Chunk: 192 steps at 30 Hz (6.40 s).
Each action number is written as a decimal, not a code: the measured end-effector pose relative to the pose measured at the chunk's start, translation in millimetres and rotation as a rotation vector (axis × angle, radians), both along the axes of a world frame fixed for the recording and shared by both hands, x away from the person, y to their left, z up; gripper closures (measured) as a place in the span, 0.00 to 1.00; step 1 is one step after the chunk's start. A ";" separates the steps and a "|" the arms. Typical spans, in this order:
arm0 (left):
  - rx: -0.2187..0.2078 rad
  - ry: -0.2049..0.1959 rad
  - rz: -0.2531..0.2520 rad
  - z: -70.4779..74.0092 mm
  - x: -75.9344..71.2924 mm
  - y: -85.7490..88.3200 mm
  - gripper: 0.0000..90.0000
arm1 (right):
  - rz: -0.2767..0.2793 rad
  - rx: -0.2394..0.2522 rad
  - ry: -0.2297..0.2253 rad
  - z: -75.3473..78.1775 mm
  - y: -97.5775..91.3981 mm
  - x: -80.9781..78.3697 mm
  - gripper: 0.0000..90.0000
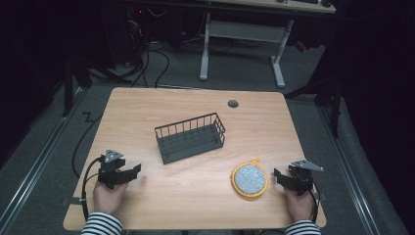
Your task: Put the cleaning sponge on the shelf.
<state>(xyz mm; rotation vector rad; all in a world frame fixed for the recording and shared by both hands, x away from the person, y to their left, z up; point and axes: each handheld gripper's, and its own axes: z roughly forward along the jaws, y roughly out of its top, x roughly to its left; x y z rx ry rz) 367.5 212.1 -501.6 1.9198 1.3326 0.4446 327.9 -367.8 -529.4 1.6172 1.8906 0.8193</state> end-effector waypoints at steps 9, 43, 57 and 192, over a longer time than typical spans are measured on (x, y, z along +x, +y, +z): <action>-0.055 -0.027 -0.045 32.4 9.8 -16.3 0.36 | 0.002 0.000 0.000 0.0 -0.1 -0.1 0.40; 0.049 0.032 -0.126 51.0 76.9 -80.4 0.41 | 0.003 0.037 -0.002 0.2 -4.2 -0.5 0.39; 0.097 0.030 -0.144 45.1 69.9 -87.8 0.48 | 0.005 0.035 -0.001 0.2 -4.1 -0.7 0.39; 0.109 -0.030 0.171 -35.4 3.3 7.5 0.31 | 0.004 -0.014 0.001 -0.2 0.9 -0.8 0.40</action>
